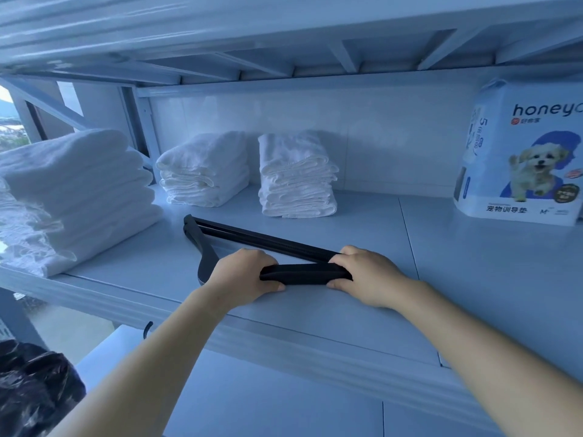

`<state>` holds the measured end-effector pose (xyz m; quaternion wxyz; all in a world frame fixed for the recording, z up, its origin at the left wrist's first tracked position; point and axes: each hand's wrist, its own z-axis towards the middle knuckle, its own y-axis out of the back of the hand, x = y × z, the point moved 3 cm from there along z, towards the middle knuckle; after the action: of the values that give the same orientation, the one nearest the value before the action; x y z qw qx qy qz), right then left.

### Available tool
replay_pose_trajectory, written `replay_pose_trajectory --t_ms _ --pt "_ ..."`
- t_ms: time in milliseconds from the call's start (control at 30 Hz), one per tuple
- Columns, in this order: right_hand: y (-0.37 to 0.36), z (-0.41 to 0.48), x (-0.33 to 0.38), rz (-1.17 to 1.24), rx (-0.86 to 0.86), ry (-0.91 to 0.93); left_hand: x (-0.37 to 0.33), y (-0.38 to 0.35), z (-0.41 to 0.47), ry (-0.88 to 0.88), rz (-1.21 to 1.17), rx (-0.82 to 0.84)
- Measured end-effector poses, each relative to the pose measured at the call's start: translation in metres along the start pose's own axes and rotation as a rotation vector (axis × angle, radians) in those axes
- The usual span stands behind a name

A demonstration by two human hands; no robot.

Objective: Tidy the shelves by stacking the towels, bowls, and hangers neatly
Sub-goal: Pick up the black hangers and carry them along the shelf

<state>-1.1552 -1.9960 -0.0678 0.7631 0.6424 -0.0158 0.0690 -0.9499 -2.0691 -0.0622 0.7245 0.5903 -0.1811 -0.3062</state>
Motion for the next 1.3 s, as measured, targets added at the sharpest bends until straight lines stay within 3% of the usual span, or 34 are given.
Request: replay_pose_trajectory --t_ms 200,600,900,1300 --pt "0.009 -0.040 -0.024 -0.013 0.013 -0.026 -0.040 -0.006 -0.002 -0.084 -0.042 0.008" --pt "0.024 -0.140 -0.083 -0.178 -0.168 -0.164 -0.147 -0.018 0.006 -0.234 -0.100 0.000" --pt "0.051 -0.252 -0.132 -0.100 -0.186 -0.287 -0.257 -0.030 -0.002 -0.313 -0.196 0.029" --pt "0.082 -0.406 -0.186 -0.181 -0.143 -0.623 -0.417 -0.037 -0.025 -0.574 -0.221 0.105"
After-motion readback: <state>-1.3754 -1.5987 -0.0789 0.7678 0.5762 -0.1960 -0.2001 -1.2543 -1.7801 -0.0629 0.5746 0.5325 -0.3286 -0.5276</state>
